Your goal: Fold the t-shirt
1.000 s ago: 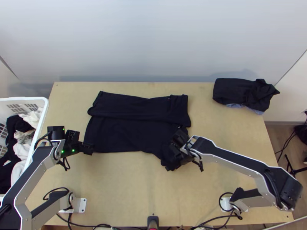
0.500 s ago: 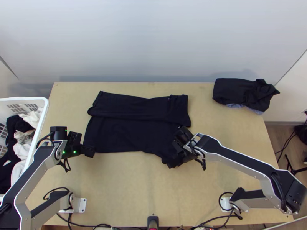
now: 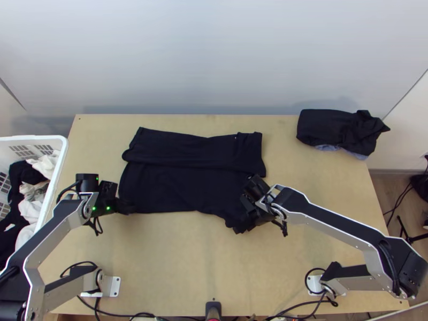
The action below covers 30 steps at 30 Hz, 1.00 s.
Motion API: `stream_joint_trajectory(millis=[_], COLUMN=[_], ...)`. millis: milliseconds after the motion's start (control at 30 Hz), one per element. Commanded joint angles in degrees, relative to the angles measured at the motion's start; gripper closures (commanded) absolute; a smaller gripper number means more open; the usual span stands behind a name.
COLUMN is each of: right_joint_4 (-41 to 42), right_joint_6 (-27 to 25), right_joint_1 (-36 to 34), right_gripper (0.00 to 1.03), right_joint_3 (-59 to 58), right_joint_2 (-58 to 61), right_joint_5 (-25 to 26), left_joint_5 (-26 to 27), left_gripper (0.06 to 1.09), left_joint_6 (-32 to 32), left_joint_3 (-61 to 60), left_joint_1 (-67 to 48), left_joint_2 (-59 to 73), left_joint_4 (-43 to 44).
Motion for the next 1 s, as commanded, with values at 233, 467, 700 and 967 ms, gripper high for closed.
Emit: stream_joint_trajectory(millis=[233, 467, 700, 967], right_joint_4=[-0.38, -1.08, 0.5, 3.93], right_joint_6=[0.28, 0.37, 0.81, 0.81], right_joint_1=[-9.48, -16.95, -19.58, -21.43], right_gripper=[0.95, 0.95, 0.95, 0.95], right_joint_3=[3.99, 13.57, 20.51, 22.71], right_joint_2=[-2.61, -3.67, 0.99, 4.95], right_joint_5=[-0.08, -0.08, 0.01, 1.68], left_joint_5=[-1.16, -1.07, -0.99, -1.16], left_gripper=[1.05, 1.05, 1.05, 1.05], left_joint_6=[-2.37, -5.62, -8.61, -10.02], left_joint_3=[8.19, 17.68, 27.0, 36.31], left_joint_1=[0.82, 0.82, 0.03, -1.46], left_joint_2=[-2.14, -0.65, 7.09, 14.73], left_joint_4=[-1.83, -4.03, -5.08, -3.94])
